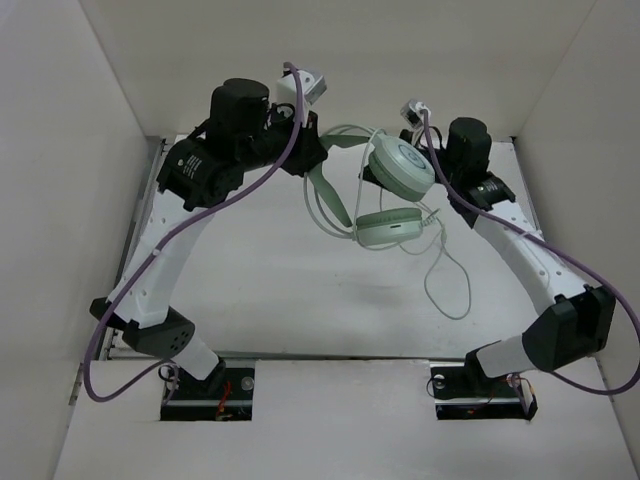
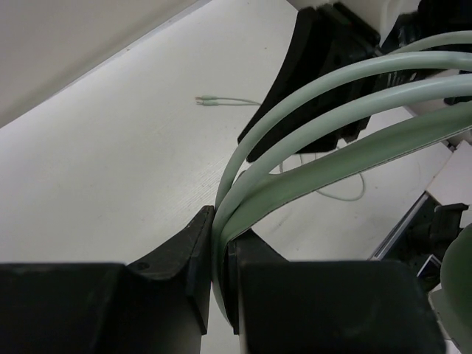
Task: Wrap the headphones
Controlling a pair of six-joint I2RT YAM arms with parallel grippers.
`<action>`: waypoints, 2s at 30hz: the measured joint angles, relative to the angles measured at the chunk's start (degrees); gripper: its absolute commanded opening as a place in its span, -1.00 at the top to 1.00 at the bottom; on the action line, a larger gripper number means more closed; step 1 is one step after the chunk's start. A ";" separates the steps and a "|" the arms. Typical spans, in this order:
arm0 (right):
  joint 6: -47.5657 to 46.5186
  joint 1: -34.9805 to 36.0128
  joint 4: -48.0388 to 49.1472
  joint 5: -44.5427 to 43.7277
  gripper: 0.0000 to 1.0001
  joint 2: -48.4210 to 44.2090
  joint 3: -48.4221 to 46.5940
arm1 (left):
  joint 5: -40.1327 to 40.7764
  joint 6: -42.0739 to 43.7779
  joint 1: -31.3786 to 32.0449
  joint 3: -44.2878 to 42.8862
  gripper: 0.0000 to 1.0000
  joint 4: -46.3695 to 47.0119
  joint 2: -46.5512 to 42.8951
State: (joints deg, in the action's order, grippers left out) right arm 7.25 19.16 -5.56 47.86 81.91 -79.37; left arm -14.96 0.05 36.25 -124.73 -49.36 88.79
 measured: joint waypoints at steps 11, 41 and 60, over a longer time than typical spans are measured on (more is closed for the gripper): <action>20.02 3.78 17.79 2.12 0.28 -7.04 24.63 | -1.57 -5.31 -9.11 -7.28 1.00 -0.13 5.44; 21.40 9.31 20.83 6.69 1.00 -16.31 37.94 | 14.38 -11.23 -22.75 -12.87 1.00 3.91 10.14; -31.21 14.27 -28.06 -18.53 1.00 -9.38 -10.62 | 39.39 4.94 -8.76 10.54 1.00 12.74 9.68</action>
State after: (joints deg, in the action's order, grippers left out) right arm -23.97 33.43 -33.63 29.32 72.53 -90.00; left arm 24.43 4.99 27.49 -114.19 -36.62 98.48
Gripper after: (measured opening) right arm 0.051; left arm 0.076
